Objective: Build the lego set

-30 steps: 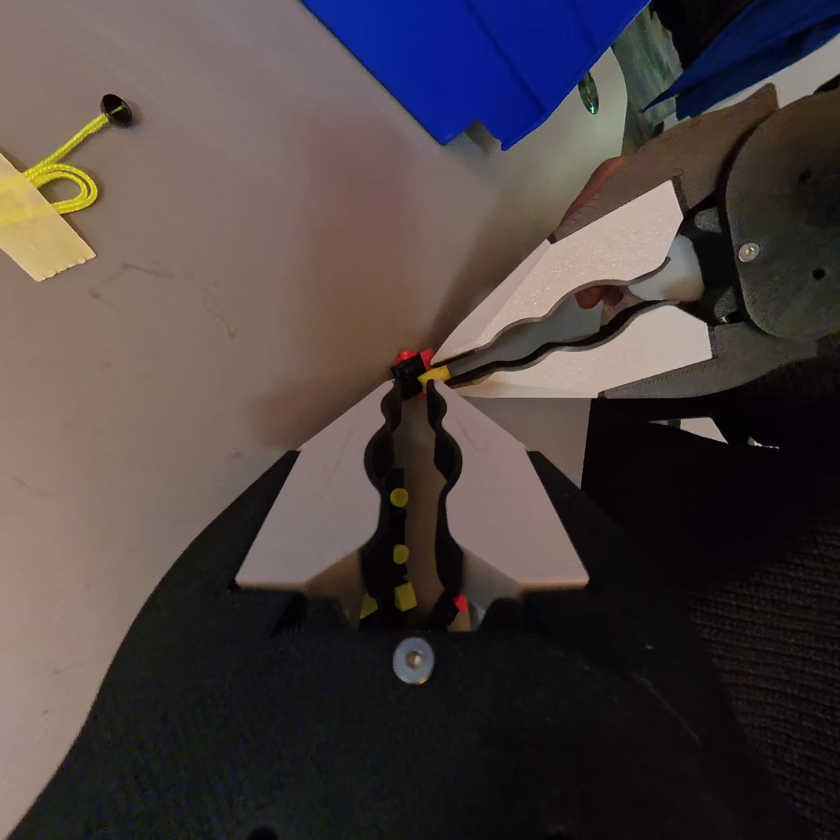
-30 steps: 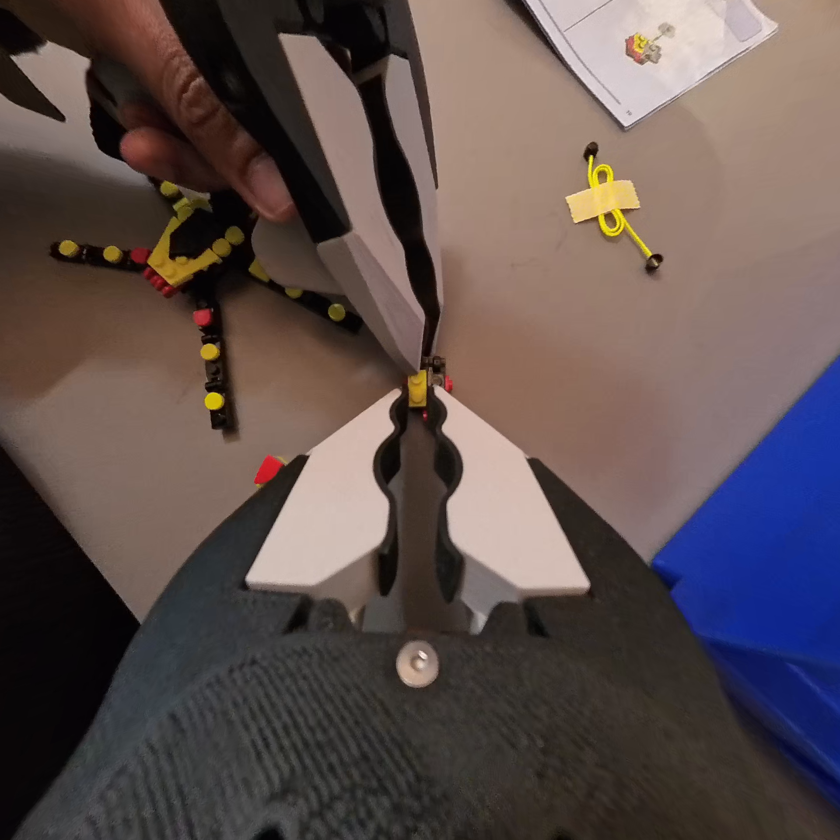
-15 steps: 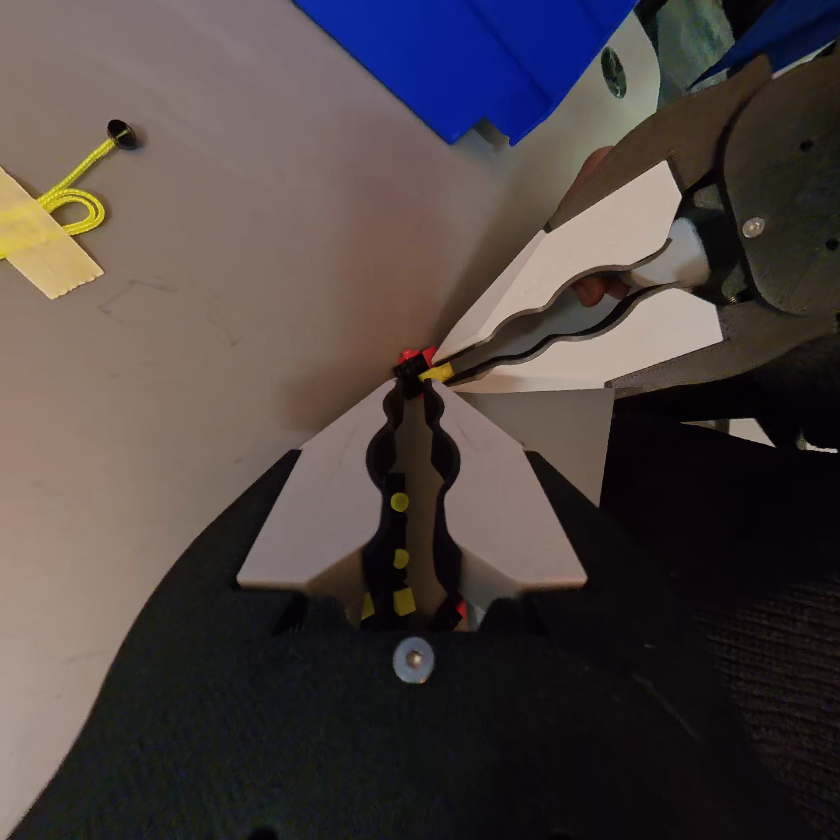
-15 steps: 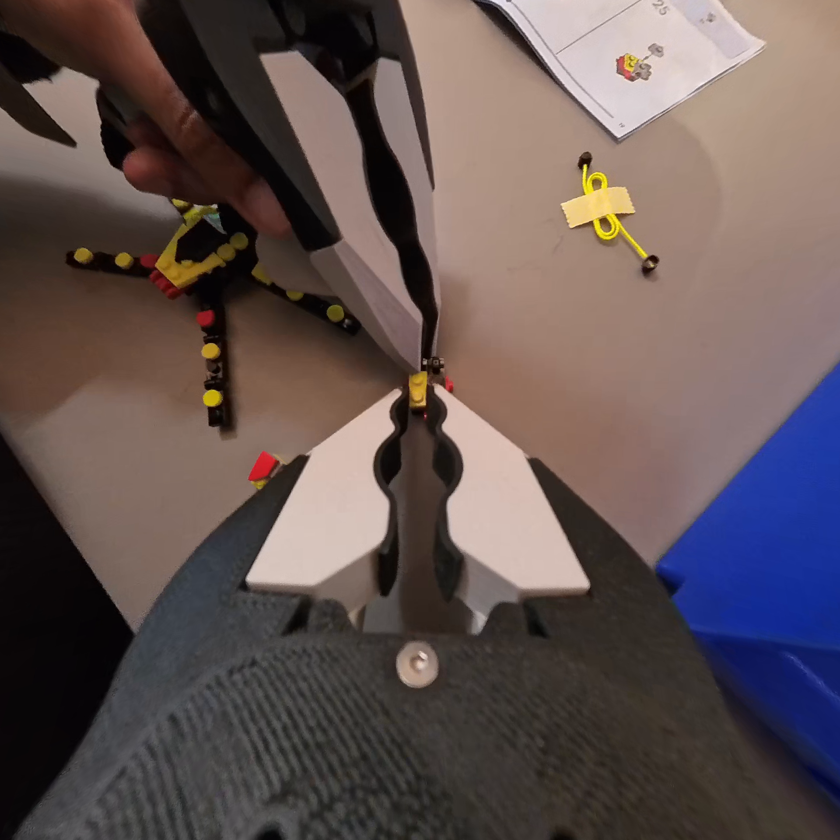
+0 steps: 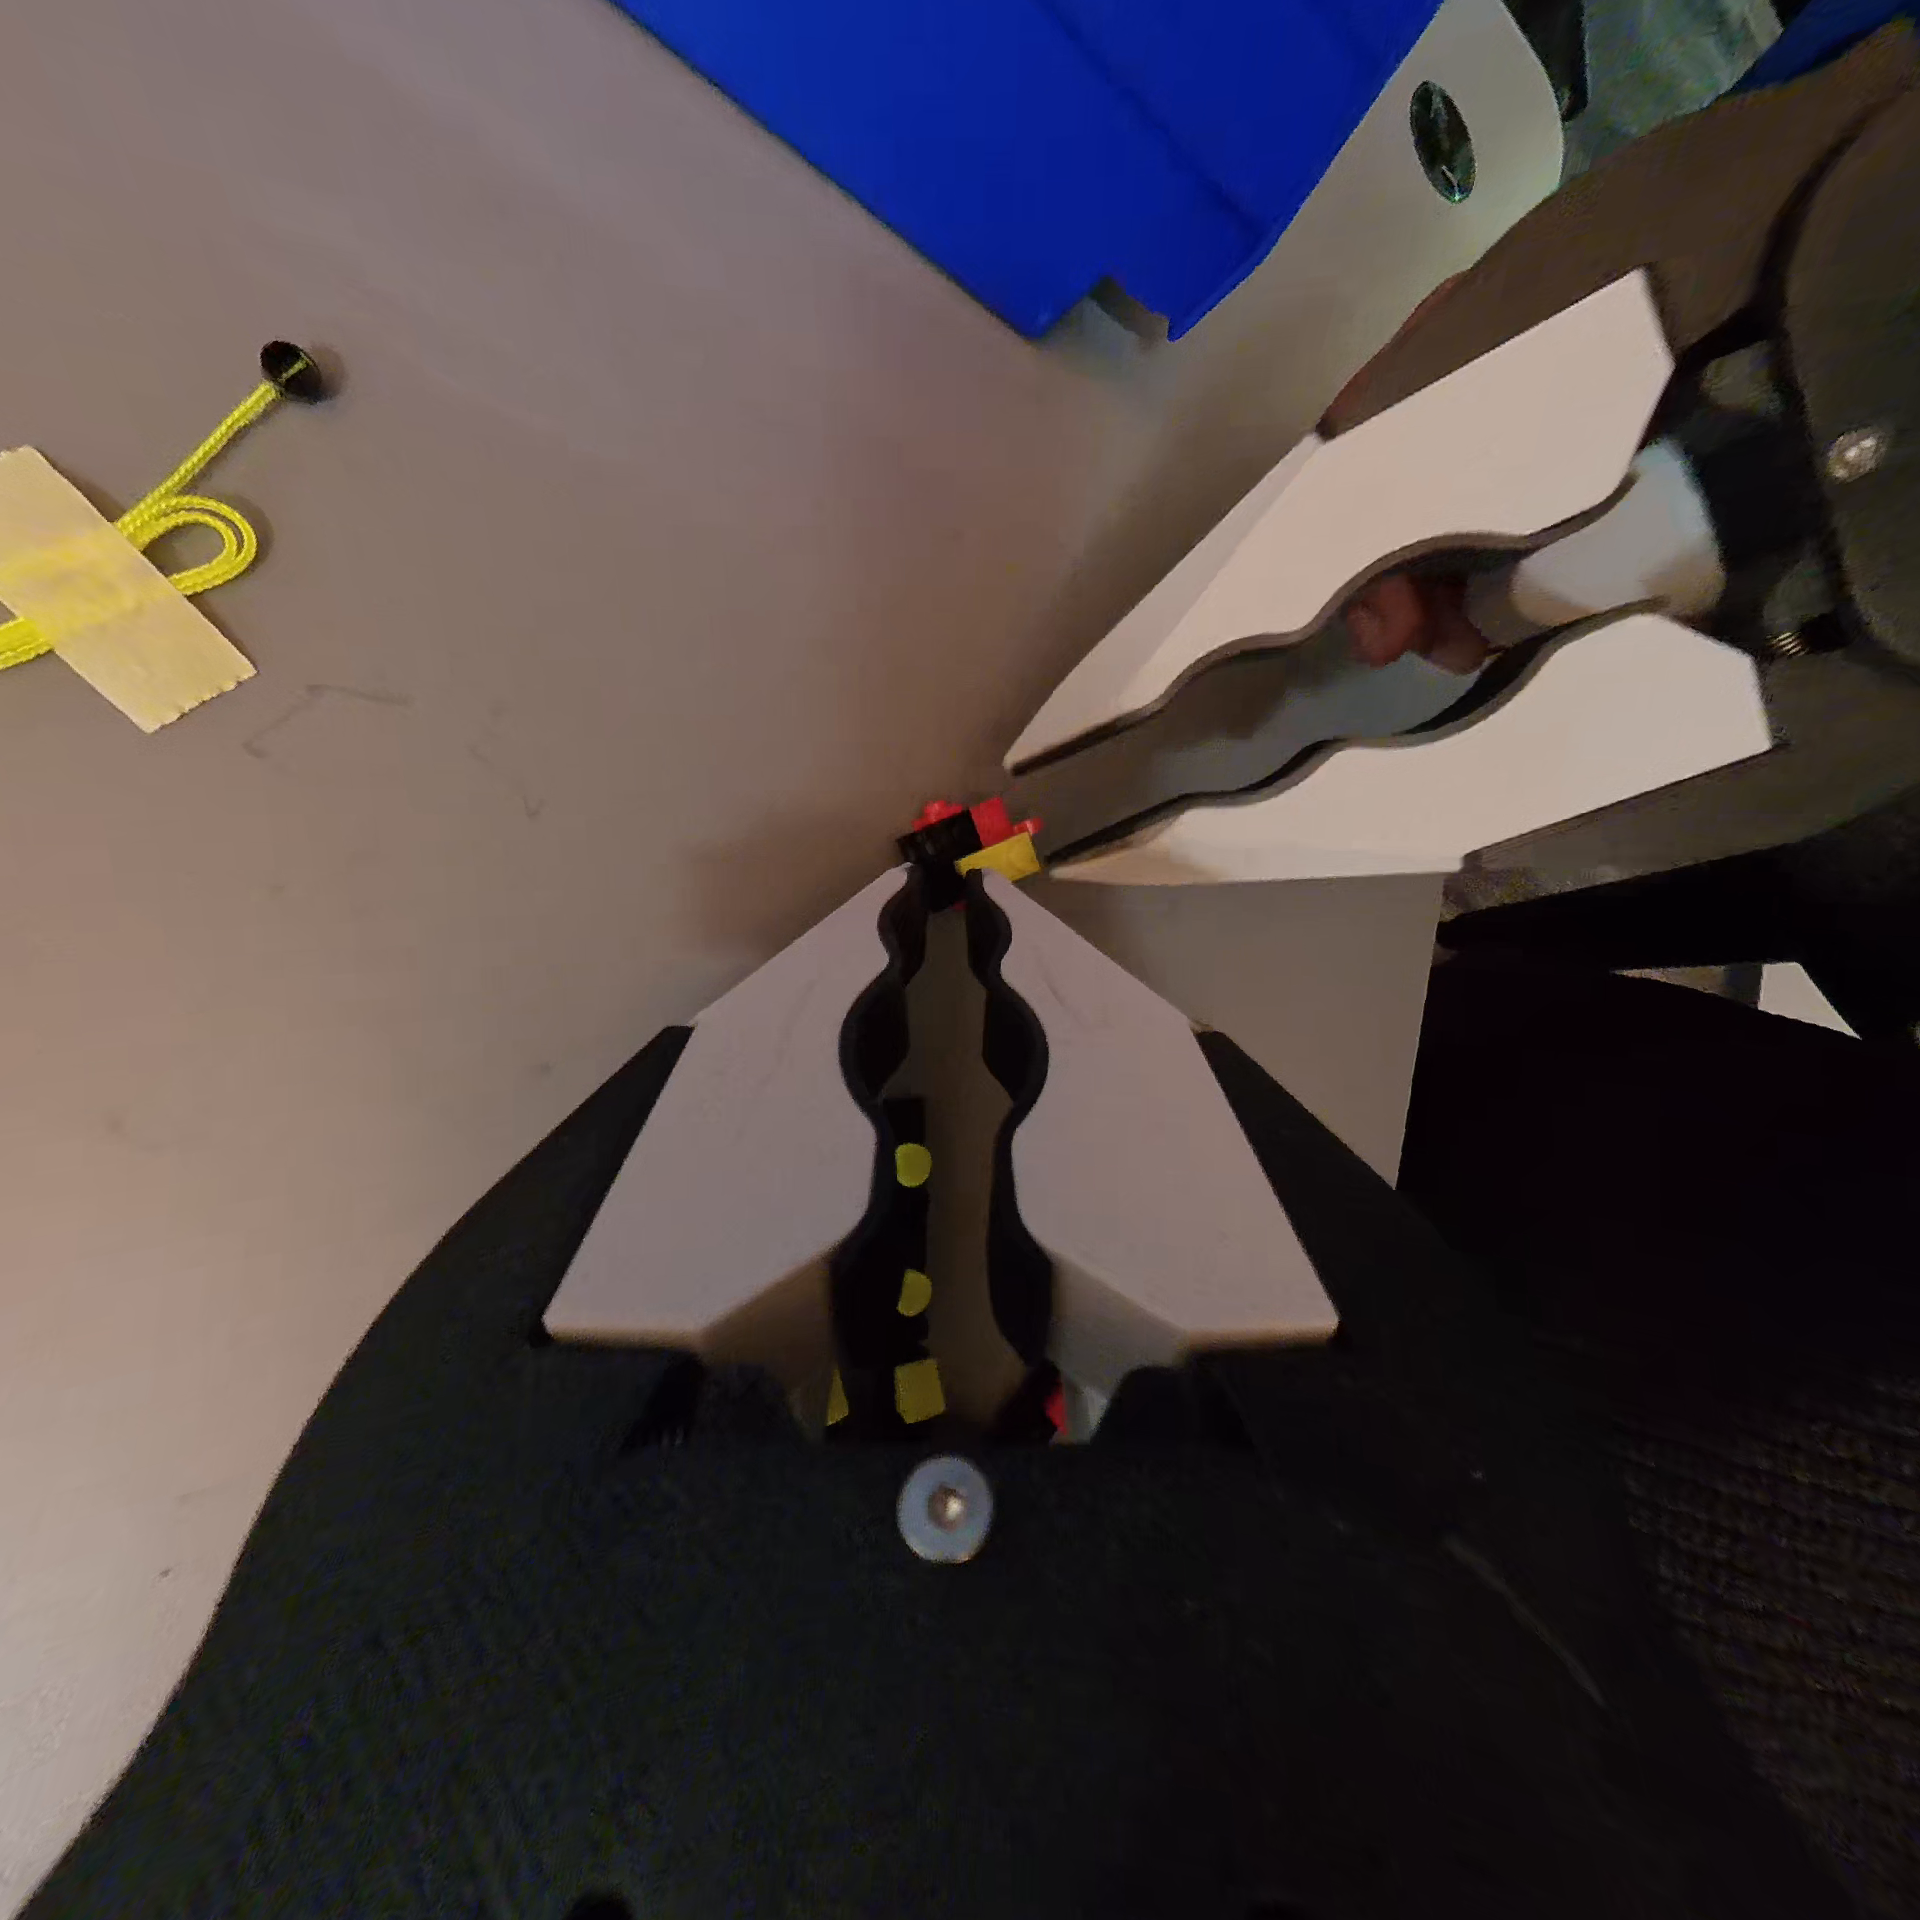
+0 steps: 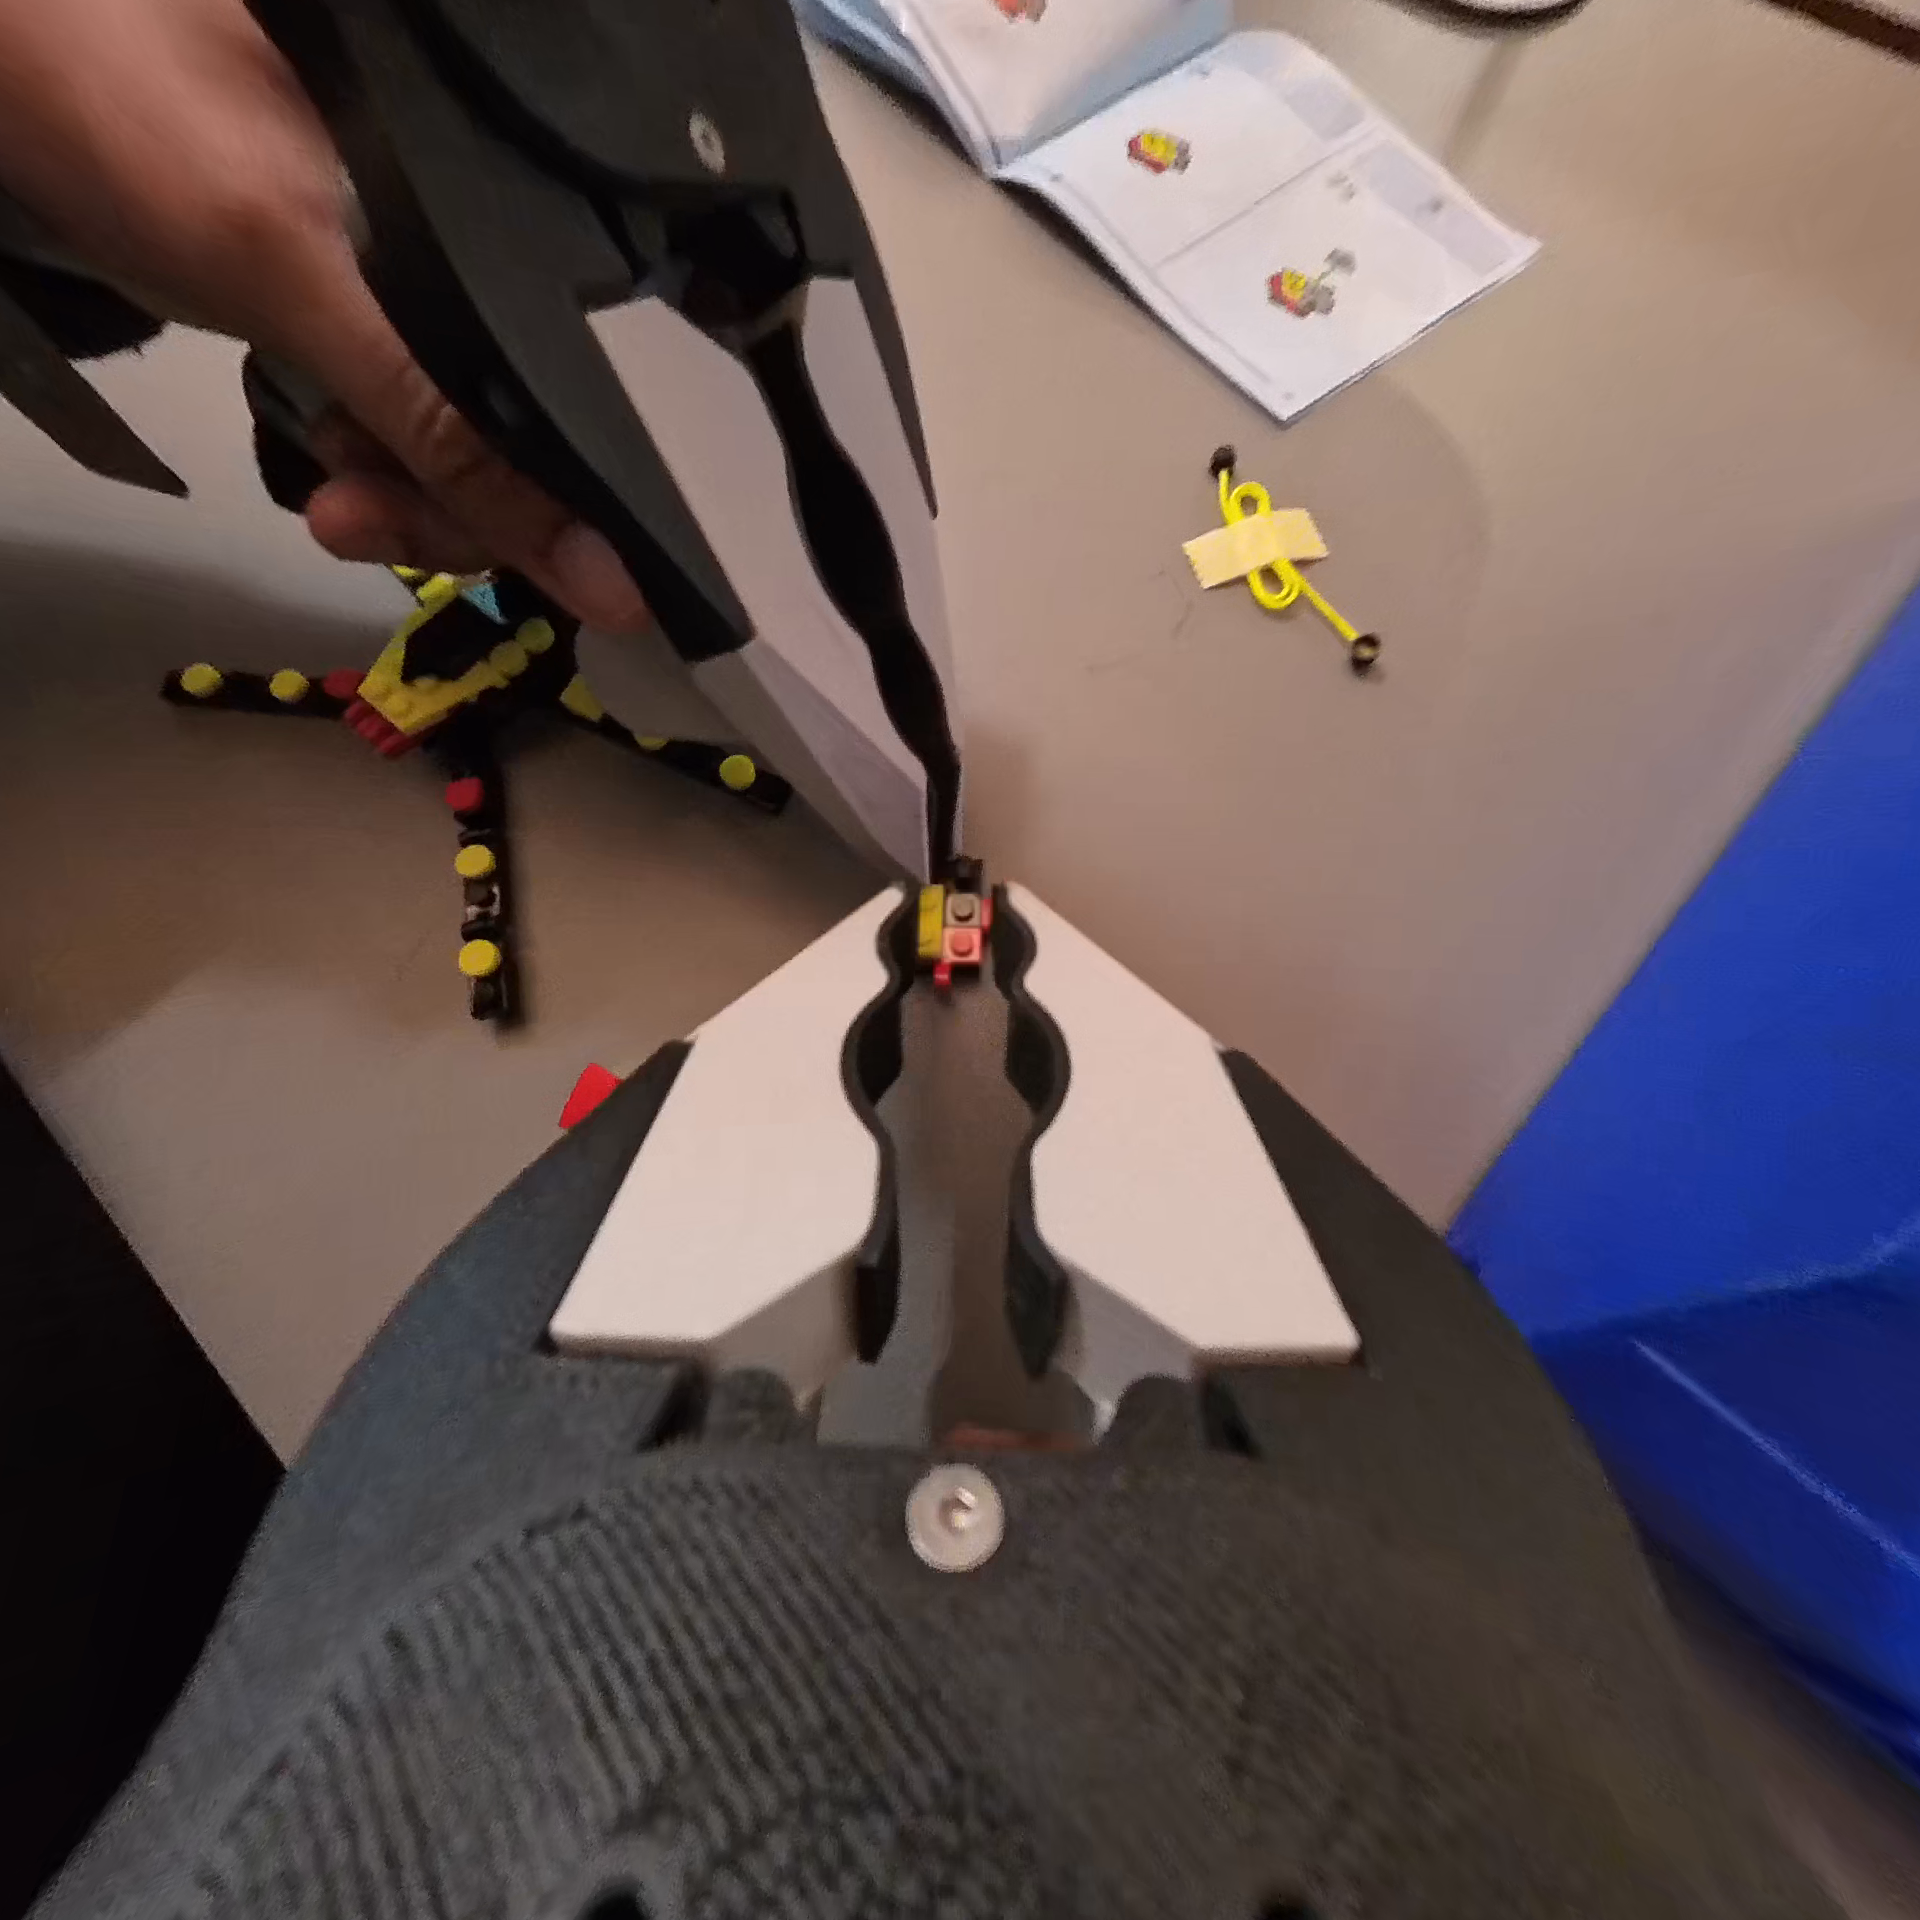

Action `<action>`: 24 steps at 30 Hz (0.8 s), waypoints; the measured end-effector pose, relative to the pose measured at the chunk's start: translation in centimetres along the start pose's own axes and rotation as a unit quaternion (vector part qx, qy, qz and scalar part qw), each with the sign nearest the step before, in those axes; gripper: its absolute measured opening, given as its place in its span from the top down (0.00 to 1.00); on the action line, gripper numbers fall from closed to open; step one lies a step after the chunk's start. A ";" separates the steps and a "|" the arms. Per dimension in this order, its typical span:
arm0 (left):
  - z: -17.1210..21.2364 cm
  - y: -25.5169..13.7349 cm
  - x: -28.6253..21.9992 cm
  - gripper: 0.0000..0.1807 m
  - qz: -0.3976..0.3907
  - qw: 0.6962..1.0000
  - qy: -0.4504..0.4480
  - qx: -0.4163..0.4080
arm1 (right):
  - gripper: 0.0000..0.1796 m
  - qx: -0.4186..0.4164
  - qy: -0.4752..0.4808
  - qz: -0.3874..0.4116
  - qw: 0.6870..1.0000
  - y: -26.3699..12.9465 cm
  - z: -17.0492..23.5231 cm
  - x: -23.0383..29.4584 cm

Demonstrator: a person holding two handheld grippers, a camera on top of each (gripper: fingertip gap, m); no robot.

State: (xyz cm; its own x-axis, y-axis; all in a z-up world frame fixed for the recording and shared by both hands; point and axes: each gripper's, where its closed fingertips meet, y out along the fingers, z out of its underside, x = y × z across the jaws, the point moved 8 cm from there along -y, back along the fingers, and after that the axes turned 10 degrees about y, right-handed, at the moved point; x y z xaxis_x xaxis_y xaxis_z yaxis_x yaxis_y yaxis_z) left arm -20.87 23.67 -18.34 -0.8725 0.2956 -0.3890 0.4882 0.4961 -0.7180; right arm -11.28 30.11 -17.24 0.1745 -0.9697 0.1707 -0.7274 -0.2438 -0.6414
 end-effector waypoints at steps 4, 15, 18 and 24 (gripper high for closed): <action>0.0 0.0 0.1 0.97 0.004 1.000 -0.005 -0.001 | 1.00 0.001 -0.017 0.000 1.000 -0.1 0.1 0.2; -0.1 0.3 0.0 0.97 0.012 1.000 -0.007 -0.001 | 1.00 0.027 -0.009 -0.007 1.000 0.8 0.7 0.3; -0.1 0.3 0.0 0.97 0.010 1.000 -0.007 -0.001 | 1.00 0.023 -0.008 -0.003 1.000 0.8 0.8 0.4; 0.0 0.3 -0.1 0.96 0.008 1.000 -0.009 -0.004 | 1.00 0.012 0.012 -0.013 1.000 0.8 1.1 0.1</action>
State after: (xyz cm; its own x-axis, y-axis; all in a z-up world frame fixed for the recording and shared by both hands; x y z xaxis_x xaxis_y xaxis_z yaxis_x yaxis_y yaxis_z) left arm -20.65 23.84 -18.55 -0.8652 0.2883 -0.4102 0.5014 0.4988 -0.7070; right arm -11.06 29.76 -18.57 0.1771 -0.9624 0.2062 -0.7066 -0.2701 -0.6541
